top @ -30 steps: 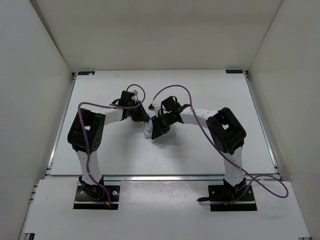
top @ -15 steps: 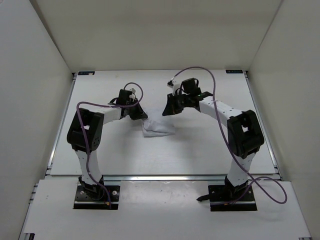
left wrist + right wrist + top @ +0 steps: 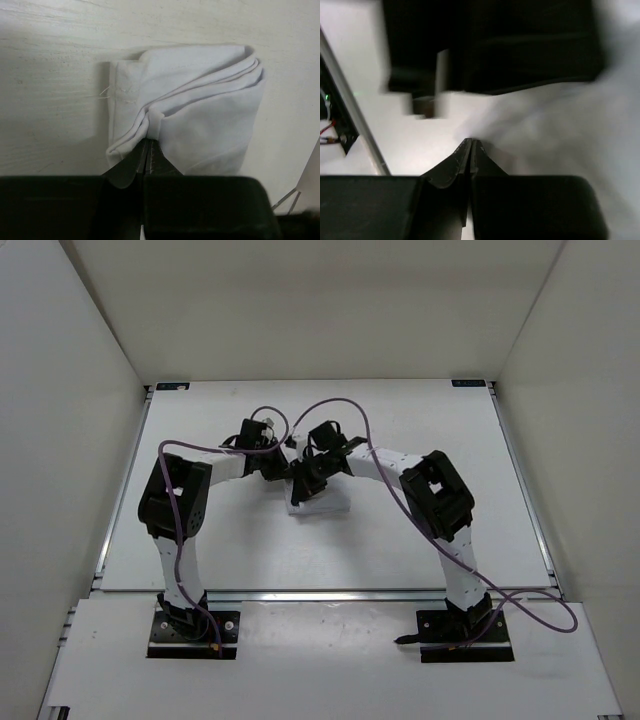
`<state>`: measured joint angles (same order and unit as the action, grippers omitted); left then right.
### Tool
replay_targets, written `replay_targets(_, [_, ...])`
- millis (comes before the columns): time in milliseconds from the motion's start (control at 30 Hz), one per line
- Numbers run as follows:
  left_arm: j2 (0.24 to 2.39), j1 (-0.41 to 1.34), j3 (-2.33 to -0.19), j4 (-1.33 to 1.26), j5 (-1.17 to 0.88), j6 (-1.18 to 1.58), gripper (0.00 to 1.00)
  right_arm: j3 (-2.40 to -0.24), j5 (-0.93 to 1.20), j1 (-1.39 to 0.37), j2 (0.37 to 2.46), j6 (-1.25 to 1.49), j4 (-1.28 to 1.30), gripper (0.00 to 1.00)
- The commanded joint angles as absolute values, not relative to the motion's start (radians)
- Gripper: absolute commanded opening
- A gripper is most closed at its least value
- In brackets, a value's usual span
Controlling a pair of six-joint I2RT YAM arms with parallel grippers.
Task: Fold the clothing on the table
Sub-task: Fold the skirt
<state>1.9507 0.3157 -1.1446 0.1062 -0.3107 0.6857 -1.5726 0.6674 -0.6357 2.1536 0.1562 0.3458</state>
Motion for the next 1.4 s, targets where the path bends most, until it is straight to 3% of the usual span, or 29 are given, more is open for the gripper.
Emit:
replay_targets(0, [1.973, 0.282, -1.19, 0.124, -0.302, 0.666, 0.02, -1.546, 0.693, -0.675, 2.108, 0.117, 0.364, 0.0])
replay_targets(267, [2.04, 0.294, -1.265, 0.135, -0.316, 0.667, 0.02, -1.368, 0.678, -0.706, 1.971, 0.147, 0.328, 0.0])
replay_targets(433, [2.028, 0.305, -1.285, 0.143, -0.321, 0.66, 0.04, -1.364, 0.675, -0.622, 1.855, 0.218, 0.295, 0.0])
replay_targets(533, [1.985, 0.301, -1.307, 0.172, -0.324, 0.621, 0.15, -1.376, 0.673, -0.545, 1.8, 0.238, 0.27, 0.0])
replay_targets(633, [1.921, 0.293, -1.318, 0.218, -0.307, 0.569, 0.43, -1.384, 0.623, -0.477, 1.763, 0.233, 0.29, 0.03])
replay_targets(733, [1.815, 0.279, -1.286, 0.23, -0.262, 0.526, 0.63, -1.358, 0.606, -0.388, 1.756, 0.23, 0.307, 0.19])
replay_targets(800, [1.725, 0.279, -1.231, 0.206, -0.267, 0.512, 0.67, -1.333, 0.615, -0.335, 1.75, 0.239, 0.334, 0.27])
replay_targets(933, [1.625, 0.323, -1.158, 0.215, -0.24, 0.47, 0.64, -1.293, 0.618, -0.238, 1.735, 0.221, 0.389, 0.39])
replay_targets(1033, [1.537, 0.383, -1.094, 0.299, -0.145, 0.422, 0.7, -1.287, 0.574, -0.2, 1.723, 0.192, 0.459, 0.63])
replay_targets(1133, [1.474, 0.384, -0.996, 0.371, -0.146, 0.413, 0.86, -1.26, 0.51, -0.183, 1.689, 0.146, 0.495, 0.78])
replay_targets(1300, [1.298, 0.374, -0.859, 0.451, -0.077, 0.403, 0.99, -1.191, 0.393, -0.186, 1.592, 0.134, 0.48, 0.85])
replay_targets(1367, [1.188, 0.364, -0.795, 0.453, -0.074, 0.403, 0.99, -1.14, 0.385, -0.186, 1.568, 0.138, 0.456, 0.86])
